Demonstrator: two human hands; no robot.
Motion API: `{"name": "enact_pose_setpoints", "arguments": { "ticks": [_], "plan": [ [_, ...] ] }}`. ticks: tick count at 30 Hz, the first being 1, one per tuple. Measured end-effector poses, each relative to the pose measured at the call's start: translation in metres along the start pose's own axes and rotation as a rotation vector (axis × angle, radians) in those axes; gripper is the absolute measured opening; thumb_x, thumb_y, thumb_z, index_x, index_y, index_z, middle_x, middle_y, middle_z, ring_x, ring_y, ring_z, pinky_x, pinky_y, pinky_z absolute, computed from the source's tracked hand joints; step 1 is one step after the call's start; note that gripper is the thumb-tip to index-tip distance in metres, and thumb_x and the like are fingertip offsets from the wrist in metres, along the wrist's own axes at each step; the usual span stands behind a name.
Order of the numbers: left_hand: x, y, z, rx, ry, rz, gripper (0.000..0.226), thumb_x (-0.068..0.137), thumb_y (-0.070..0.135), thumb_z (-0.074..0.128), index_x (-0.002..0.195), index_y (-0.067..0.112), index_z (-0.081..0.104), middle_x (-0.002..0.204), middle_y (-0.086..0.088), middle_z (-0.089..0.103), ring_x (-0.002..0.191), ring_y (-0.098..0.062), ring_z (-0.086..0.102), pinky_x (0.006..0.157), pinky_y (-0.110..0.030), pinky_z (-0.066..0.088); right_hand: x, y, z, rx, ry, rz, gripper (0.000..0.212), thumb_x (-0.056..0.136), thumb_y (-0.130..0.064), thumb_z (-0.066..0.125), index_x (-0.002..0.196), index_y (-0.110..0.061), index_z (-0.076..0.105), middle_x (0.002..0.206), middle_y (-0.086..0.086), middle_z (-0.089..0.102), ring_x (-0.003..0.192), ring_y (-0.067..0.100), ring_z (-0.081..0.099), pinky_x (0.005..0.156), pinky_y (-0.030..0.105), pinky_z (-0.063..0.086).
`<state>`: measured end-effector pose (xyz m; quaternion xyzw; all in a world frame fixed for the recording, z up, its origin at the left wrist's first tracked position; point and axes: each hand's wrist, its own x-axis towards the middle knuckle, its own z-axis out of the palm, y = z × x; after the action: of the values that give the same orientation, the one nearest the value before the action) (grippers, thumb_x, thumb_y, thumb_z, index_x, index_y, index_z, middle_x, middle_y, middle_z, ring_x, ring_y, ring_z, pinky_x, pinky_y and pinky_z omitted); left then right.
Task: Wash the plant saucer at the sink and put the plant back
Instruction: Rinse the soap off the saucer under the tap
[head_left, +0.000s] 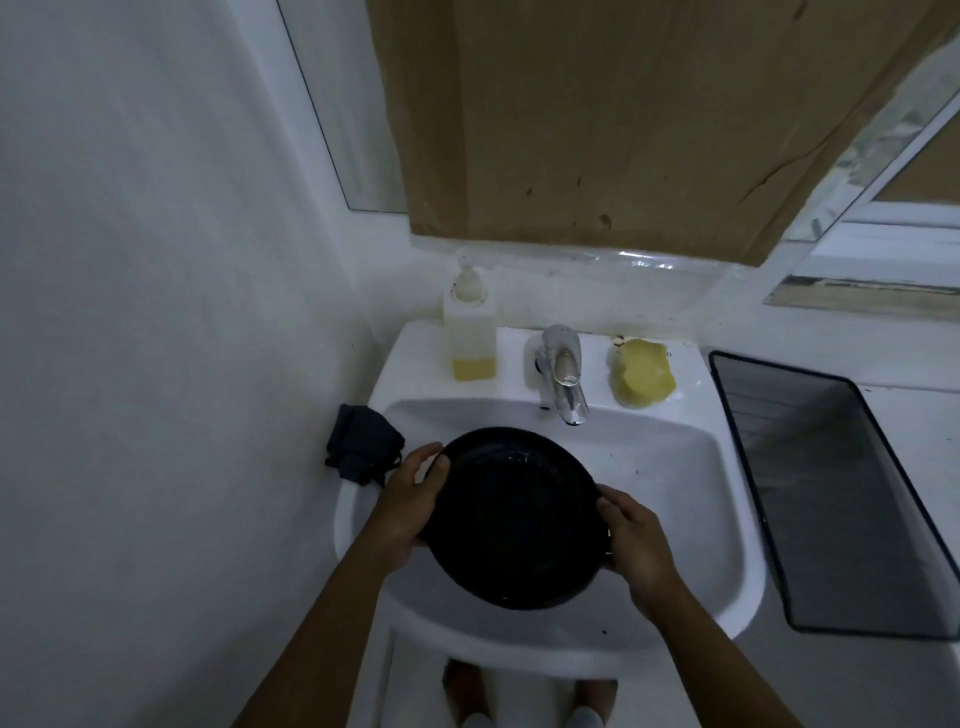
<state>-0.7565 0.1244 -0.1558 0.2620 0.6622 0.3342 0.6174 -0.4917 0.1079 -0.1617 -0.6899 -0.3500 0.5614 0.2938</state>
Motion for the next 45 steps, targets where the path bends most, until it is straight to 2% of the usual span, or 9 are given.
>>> {"name": "enact_pose_setpoints", "arguments": {
  "ticks": [6, 13, 18, 24, 29, 32, 35, 38, 45],
  "plan": [
    [-0.007, -0.007, 0.003, -0.026, -0.072, -0.165, 0.026, 0.097, 0.05, 0.052, 0.117, 0.039, 0.064, 0.118, 0.004, 0.066, 0.103, -0.021, 0.063, 0.059, -0.035, 0.059, -0.001, -0.004, -0.014, -0.069, 0.064, 0.0, 0.023, 0.097, -0.032, 0.052, 0.095, -0.038, 0.075, 0.091, -0.005, 0.075, 0.082, 0.019, 0.071, 0.062, 0.04, 0.062],
    [-0.011, -0.011, 0.002, -0.034, -0.15, -0.282, 0.038, 0.099, 0.043, 0.051, 0.112, 0.013, 0.07, 0.108, -0.018, 0.07, 0.088, -0.036, 0.071, 0.066, -0.044, 0.06, 0.0, -0.009, -0.026, -0.028, 0.057, 0.097, 0.025, 0.093, -0.028, 0.059, 0.082, -0.013, 0.076, 0.074, 0.012, 0.073, 0.063, 0.032, 0.072, 0.059, 0.041, 0.061],
    [-0.011, -0.013, 0.001, -0.034, -0.132, -0.312, 0.044, 0.1, 0.042, 0.05, 0.105, 0.003, 0.07, 0.083, -0.018, 0.067, 0.065, -0.029, 0.067, 0.061, -0.044, 0.059, -0.001, -0.015, -0.03, -0.01, 0.072, 0.117, 0.029, 0.091, -0.031, 0.061, 0.085, -0.007, 0.075, 0.069, 0.013, 0.071, 0.06, 0.032, 0.071, 0.055, 0.036, 0.059],
    [-0.013, -0.018, 0.006, 0.049, -0.2, -0.31, 0.03, 0.099, 0.031, 0.052, 0.105, 0.009, 0.073, 0.103, -0.019, 0.069, 0.081, -0.033, 0.069, 0.065, -0.042, 0.06, -0.009, -0.037, -0.038, -0.114, 0.085, -0.027, 0.023, 0.091, -0.036, 0.063, 0.086, -0.017, 0.075, 0.067, 0.003, 0.073, 0.058, 0.026, 0.072, 0.054, 0.035, 0.06],
    [-0.013, -0.021, 0.018, 0.1, -0.278, -0.3, 0.023, 0.094, 0.03, 0.055, 0.101, 0.034, 0.077, 0.107, -0.011, 0.072, 0.086, -0.031, 0.071, 0.069, -0.038, 0.06, -0.017, -0.058, -0.046, -0.223, 0.134, -0.189, 0.021, 0.088, -0.039, 0.063, 0.102, -0.029, 0.075, 0.075, -0.012, 0.072, 0.063, 0.01, 0.071, 0.05, 0.031, 0.059],
    [-0.011, -0.021, 0.021, 0.071, -0.29, -0.301, 0.019, 0.092, 0.035, 0.062, 0.107, 0.035, 0.074, 0.108, -0.007, 0.073, 0.086, -0.031, 0.074, 0.073, -0.045, 0.06, -0.022, -0.06, -0.05, -0.378, 0.105, -0.284, 0.026, 0.093, -0.044, 0.057, 0.116, -0.037, 0.068, 0.087, -0.011, 0.073, 0.074, 0.007, 0.07, 0.063, 0.037, 0.062],
    [-0.009, -0.022, 0.019, 0.073, -0.238, -0.26, 0.023, 0.093, 0.043, 0.061, 0.114, 0.037, 0.067, 0.112, -0.004, 0.071, 0.092, -0.03, 0.072, 0.078, -0.047, 0.06, -0.027, -0.056, -0.05, -0.424, 0.016, -0.357, 0.022, 0.096, -0.043, 0.055, 0.116, -0.051, 0.06, 0.093, -0.012, 0.071, 0.086, 0.005, 0.069, 0.076, 0.033, 0.06],
    [-0.009, -0.022, 0.014, 0.035, -0.127, -0.17, 0.024, 0.097, 0.042, 0.054, 0.119, 0.035, 0.062, 0.115, -0.002, 0.069, 0.096, -0.027, 0.07, 0.08, -0.038, 0.058, -0.033, -0.055, -0.046, -0.409, -0.047, -0.417, 0.027, 0.097, -0.037, 0.056, 0.11, -0.06, 0.055, 0.095, -0.02, 0.069, 0.084, -0.007, 0.066, 0.065, 0.01, 0.053],
    [-0.012, -0.013, 0.006, -0.029, 0.066, 0.234, 0.019, 0.103, 0.025, 0.048, 0.107, 0.04, 0.06, 0.115, -0.001, 0.066, 0.104, -0.024, 0.065, 0.085, -0.033, 0.055, -0.028, -0.045, -0.038, -0.303, -0.011, -0.534, 0.032, 0.099, -0.009, 0.053, 0.114, -0.037, 0.055, 0.109, -0.017, 0.069, 0.103, -0.003, 0.064, 0.08, 0.012, 0.051]
  ]
}}
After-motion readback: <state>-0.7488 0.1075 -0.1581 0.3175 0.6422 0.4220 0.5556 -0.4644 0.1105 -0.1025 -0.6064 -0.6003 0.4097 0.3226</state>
